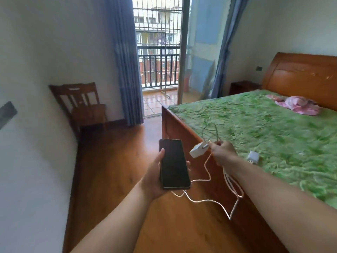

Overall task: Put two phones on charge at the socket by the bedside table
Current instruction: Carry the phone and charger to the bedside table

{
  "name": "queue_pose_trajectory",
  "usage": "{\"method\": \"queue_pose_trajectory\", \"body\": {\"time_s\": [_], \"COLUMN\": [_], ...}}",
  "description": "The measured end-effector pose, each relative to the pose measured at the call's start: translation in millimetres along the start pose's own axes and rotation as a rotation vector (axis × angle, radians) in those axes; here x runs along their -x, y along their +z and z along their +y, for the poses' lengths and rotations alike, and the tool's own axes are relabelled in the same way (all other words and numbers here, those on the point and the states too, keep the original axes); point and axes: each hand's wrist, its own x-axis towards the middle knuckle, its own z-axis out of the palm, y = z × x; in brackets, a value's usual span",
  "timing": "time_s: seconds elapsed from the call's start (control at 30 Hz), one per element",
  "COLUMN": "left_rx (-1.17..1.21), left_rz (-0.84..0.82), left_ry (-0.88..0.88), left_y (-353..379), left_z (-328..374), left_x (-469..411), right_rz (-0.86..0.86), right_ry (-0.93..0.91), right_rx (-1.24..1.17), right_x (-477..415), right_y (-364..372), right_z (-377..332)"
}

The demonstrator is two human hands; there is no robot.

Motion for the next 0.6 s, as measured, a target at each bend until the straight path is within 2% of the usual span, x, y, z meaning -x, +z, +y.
{"method": "queue_pose_trajectory", "body": {"time_s": [0.3,0.6], "left_rx": [-0.003,0.033], "left_rz": [0.286,0.303], "left_ry": [0.059,0.176], "left_y": [-80,-122], "left_z": [108,241], "left_x": [-126,-218], "right_rz": [-0.216,-0.351], "right_ry": [0.008,-0.081], "right_rx": [-0.035,0.054], "right_x": [-157,-290], "right_y": [135,214], "right_z": [-42,-131]}}
